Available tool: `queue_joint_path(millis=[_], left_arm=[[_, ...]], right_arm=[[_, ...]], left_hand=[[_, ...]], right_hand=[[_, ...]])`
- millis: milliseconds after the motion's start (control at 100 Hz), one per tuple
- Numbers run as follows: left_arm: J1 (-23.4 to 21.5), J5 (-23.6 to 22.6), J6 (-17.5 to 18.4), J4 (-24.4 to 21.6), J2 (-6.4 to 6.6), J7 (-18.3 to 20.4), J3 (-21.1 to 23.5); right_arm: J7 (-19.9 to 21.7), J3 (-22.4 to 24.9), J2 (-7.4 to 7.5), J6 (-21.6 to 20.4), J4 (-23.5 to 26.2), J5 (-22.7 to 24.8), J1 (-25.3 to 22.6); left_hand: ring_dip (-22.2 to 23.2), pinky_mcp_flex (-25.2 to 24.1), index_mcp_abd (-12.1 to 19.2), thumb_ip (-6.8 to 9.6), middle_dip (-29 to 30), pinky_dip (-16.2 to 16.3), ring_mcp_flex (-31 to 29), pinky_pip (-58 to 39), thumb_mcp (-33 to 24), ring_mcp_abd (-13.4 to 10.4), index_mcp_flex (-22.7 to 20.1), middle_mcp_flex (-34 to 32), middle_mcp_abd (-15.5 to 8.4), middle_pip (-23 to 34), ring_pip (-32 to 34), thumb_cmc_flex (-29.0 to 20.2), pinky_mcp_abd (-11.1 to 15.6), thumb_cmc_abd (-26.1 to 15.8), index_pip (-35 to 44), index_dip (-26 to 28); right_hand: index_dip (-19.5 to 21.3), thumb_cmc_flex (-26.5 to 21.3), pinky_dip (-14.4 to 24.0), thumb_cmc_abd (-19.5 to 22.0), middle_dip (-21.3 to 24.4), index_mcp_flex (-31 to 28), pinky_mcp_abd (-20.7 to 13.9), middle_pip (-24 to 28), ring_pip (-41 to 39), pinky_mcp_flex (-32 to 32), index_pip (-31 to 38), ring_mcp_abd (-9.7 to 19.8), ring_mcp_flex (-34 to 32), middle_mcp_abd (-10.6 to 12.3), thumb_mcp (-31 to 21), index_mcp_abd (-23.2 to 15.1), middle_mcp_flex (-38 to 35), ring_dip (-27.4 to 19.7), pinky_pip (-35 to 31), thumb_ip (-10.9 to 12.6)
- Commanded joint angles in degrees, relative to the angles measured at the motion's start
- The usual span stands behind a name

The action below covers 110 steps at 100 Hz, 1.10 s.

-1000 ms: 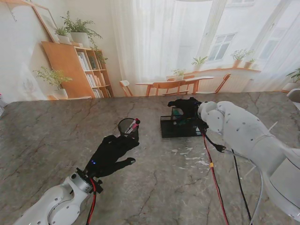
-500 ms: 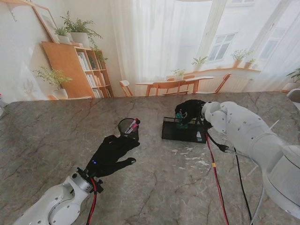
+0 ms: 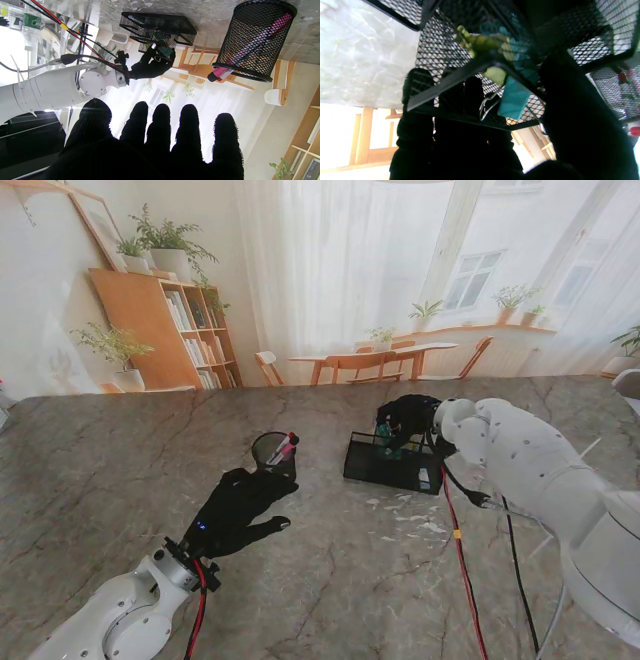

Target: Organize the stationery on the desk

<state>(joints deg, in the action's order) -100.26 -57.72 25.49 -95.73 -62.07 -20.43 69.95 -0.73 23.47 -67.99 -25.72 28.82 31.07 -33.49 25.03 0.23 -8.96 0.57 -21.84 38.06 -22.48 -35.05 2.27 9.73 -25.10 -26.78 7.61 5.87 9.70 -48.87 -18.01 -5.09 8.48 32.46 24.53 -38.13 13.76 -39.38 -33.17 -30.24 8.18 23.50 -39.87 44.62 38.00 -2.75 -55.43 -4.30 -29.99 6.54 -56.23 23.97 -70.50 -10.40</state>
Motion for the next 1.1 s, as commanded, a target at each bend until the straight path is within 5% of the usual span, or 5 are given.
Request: queue_joint_path(millis=[0,390,730,1090], left_arm=[[-0.25,0.03,-0.17,-0.05,-0.06,-0.14,-0.18],[0.01,0.12,0.22,0.10,-0.05,-0.05,-0.57],[0.13,-0.11,0.53,0.02,-0.06,-0.58,-1.24],[0.80,-0.64,0.64,0.04,0.05,-0.74,-2.45]], right_arm=[[1.97,-0.06,1.01,-1.10,0.22,0.82,-1.75],[4.22,9.55,6.67,-5.27,9.52,7.90,-7.81],[8.68,29.85,11.82,-9.88,22.85,21.56,-21.22],[12.08,49.26,13.83,-12.35,32.84,32.07,-34.47]], left_hand=[[0.51,-0.38,1.33,-4.09,-0.58,1.24,-0.70,0.33,0.65,-0.93,-0.73,-0.31,-1.15,-0.22,0.24,-0.97,-0.26,-3.52,0.28,0.83],[0.52,-0.37,1.33,-4.10,-0.59,1.25,-0.73,0.29,0.67,-1.05,-0.74,-0.38,-1.13,-0.19,0.25,-1.00,-0.26,-3.52,0.28,0.83],[0.55,-0.36,1.25,-4.07,-0.61,1.25,-0.72,0.25,0.61,-0.93,-0.76,-0.43,-1.07,-0.17,0.29,-1.17,-0.26,-3.54,0.29,0.83],[0.54,-0.34,1.38,-4.10,-0.60,1.24,-0.75,0.25,0.67,-1.00,-0.73,-0.40,-1.16,-0.18,0.27,-1.06,-0.34,-3.58,0.28,0.84]], right_hand=[[1.30,-20.47,1.14,11.05,-3.13,-12.82,-9.53,3.82,-1.66,6.08,12.60,2.75,-3.56,4.77,-11.03,-16.87,-6.14,1.13,-4.61,-1.80],[5.01,-20.30,-0.20,12.00,-4.45,-16.32,-10.64,4.99,-1.05,7.06,13.87,3.59,-3.36,7.01,-13.70,-21.76,-5.09,2.16,-2.44,-2.75],[6.51,-20.33,-0.24,13.16,-4.99,-15.55,-11.43,6.07,-1.17,6.32,15.07,4.48,-2.19,8.16,-13.31,-23.31,-3.66,2.68,-1.73,-2.74],[8.05,-20.62,-0.36,13.58,-4.87,-15.53,-11.89,7.36,-0.82,5.07,17.10,5.27,-0.94,9.79,-13.46,-25.16,-2.51,2.41,-0.52,-2.59]])
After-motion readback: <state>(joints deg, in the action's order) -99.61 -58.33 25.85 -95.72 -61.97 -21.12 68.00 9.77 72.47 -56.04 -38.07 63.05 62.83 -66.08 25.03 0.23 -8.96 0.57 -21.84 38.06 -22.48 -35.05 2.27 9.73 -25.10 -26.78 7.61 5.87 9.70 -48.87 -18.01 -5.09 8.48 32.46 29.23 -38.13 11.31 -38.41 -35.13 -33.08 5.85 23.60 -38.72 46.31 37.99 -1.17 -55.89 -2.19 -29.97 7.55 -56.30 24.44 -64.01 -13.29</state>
